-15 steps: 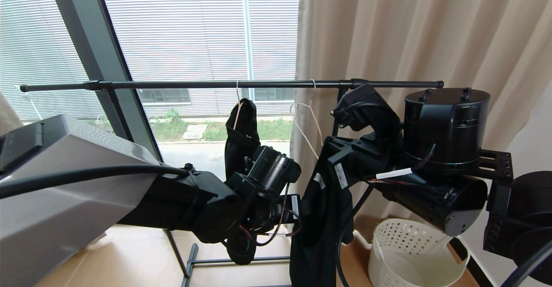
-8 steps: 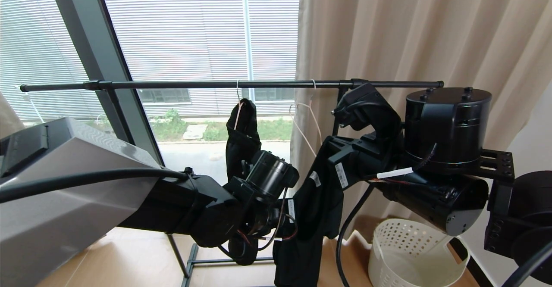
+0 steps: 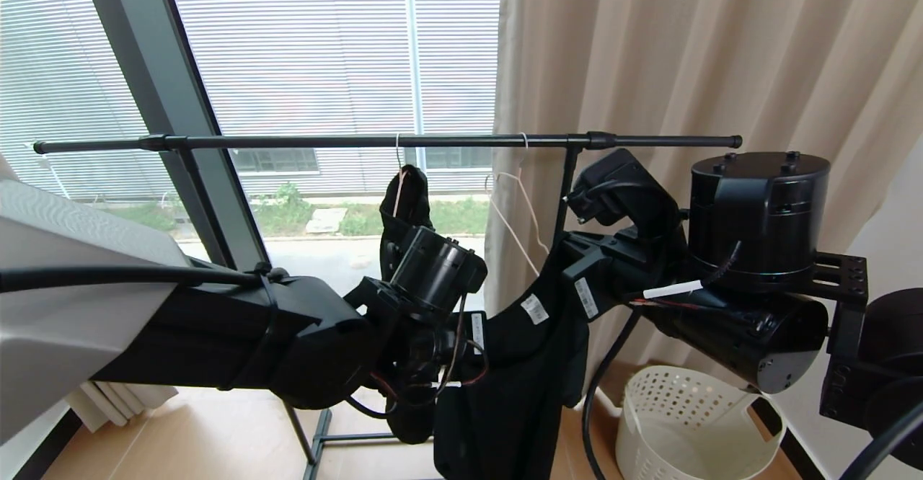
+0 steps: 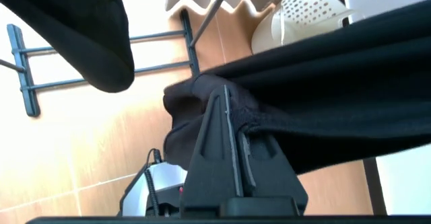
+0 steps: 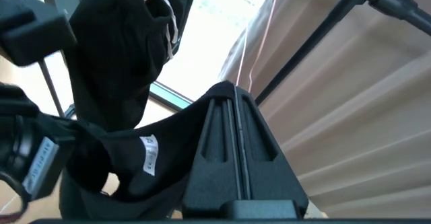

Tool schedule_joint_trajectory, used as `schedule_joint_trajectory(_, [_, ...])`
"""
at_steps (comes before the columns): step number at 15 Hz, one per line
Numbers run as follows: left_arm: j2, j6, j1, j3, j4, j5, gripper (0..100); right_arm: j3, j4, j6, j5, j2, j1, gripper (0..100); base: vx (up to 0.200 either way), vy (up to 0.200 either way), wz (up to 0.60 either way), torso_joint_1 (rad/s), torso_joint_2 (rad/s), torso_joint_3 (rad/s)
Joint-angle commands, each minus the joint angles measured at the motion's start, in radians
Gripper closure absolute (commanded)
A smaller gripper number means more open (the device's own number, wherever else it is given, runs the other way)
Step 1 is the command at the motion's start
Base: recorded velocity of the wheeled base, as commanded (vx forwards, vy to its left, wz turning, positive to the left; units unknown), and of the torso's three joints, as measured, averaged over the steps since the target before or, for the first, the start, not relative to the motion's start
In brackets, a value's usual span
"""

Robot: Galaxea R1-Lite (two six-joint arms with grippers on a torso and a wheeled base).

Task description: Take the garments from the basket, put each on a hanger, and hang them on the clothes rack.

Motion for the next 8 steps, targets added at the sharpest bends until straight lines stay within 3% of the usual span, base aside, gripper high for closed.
schedule_joint_trajectory(1, [-0.111,0.034,0.013,0.017,0.003,0.006,100,0.028,0.000,-0.031,0.003,-0.014,-0.017,100,0.000,0.000,0.00,0.000,0.00,0.000])
schedule_joint_trajectory(5, [-0.187,0.123,0.031,0.016,0.025,0.066,100,0.064,-0.002,-0.077,0.004,-0.015,-0.023,100,0.000,0.000,0.00,0.000,0.00,0.000])
schedule_joint_trajectory(8, [-0.233,0.204,0.062,0.010,0.043,0.066,100,0.100,-0.025,-0.123,0.004,-0.026,-0.025,100,0.000,0.000,0.00,0.000,0.00,0.000])
